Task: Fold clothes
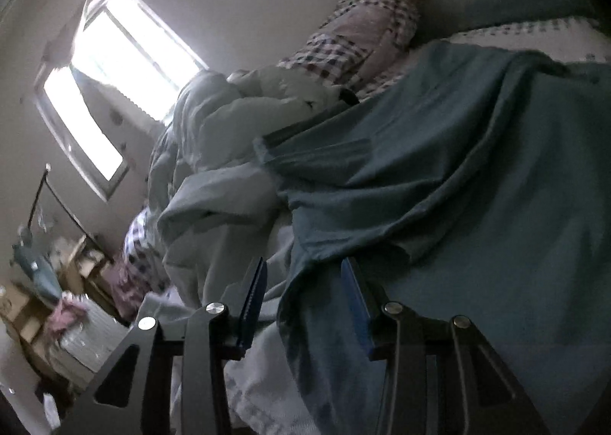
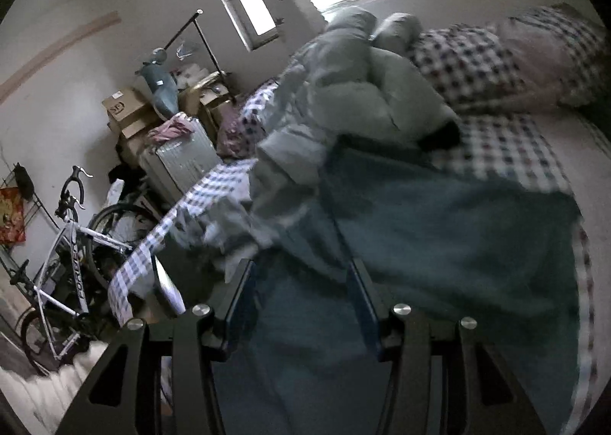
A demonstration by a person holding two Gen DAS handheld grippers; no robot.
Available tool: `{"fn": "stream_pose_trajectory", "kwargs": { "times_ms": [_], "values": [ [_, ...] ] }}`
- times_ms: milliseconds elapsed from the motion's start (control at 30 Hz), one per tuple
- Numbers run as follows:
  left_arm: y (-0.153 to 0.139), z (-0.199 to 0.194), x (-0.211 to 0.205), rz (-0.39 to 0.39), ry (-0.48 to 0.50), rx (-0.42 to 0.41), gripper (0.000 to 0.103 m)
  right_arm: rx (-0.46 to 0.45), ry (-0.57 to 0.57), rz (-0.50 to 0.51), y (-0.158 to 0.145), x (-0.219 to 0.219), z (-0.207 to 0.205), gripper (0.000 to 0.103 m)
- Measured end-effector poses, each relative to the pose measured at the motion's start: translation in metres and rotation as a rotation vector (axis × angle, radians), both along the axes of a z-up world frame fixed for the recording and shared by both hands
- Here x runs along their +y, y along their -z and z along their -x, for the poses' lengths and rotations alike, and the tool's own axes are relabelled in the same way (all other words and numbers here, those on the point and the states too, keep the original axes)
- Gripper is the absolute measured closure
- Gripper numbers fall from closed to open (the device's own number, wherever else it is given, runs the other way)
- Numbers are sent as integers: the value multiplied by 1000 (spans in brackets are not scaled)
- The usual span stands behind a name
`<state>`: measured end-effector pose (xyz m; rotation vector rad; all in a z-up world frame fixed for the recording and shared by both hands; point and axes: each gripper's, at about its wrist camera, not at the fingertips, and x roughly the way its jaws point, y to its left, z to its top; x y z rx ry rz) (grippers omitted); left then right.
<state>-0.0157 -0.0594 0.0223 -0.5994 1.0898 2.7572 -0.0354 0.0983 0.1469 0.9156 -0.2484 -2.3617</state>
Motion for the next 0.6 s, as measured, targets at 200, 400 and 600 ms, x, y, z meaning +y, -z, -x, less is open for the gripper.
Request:
{"fn": "stream_pose_trajectory", "kwargs": {
  "times_ms": [200,400,600],
  "values": [
    [5,4,14,68,41,51,58,-101,-70,-48,5,-64,106,49],
    [12,14,14,63,15,23,74,-170,-55,-229,45,-113,188,50],
    [12,23,3,-4,-45,-2,95,-135,-66,-376,69,-151,224,51]
  ]
}}
